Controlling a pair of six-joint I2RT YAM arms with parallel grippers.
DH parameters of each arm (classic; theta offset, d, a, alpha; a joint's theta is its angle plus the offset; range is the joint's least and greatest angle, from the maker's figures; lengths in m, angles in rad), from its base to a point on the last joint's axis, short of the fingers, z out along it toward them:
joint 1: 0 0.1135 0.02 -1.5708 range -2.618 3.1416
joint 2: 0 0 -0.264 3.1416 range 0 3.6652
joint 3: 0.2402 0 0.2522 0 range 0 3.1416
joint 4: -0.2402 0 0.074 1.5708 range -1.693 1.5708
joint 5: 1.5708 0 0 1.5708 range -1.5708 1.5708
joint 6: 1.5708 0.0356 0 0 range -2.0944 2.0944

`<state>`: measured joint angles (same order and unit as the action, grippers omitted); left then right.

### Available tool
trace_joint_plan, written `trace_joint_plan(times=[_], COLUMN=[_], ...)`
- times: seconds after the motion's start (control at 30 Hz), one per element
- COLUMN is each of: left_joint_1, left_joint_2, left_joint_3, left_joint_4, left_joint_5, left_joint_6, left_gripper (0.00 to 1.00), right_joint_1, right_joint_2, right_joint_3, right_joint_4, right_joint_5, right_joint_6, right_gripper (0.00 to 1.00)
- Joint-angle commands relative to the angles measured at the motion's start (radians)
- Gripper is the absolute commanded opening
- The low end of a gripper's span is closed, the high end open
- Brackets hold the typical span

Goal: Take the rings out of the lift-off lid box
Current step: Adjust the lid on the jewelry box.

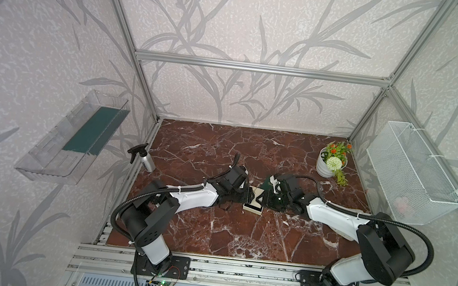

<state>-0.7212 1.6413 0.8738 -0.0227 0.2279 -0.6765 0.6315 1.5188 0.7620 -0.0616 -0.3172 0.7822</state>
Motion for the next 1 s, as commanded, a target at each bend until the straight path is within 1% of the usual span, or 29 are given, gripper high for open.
trace_joint_plan(times=[0.0,0.47,0.97], left_joint_1=[-0.006,-0.023,-0.063], left_joint_2=[-0.034,-0.077,-0.084], left_joint_3=[-0.017,-0.043,-0.046], left_joint_4=[-0.012,-0.014,-0.029], left_joint_5=[-0.015,-0.018,-0.043], left_joint_6=[-0.007,-0.02,-0.032], left_gripper=[0.57,0.57,0.57], right_joint_1=[0.007,0.007,0.007], right_joint_2=[-0.014,-0.045,-0.052], right_joint_3=[0.018,-0.009,-0.024], right_joint_4=[-0.049,-0.052,-0.034], right_joint_5=[0.027,0.043,0.036], right_joint_6=[-0.018,-0.012,-0.011], right_gripper=[0.48,0.46,0.48])
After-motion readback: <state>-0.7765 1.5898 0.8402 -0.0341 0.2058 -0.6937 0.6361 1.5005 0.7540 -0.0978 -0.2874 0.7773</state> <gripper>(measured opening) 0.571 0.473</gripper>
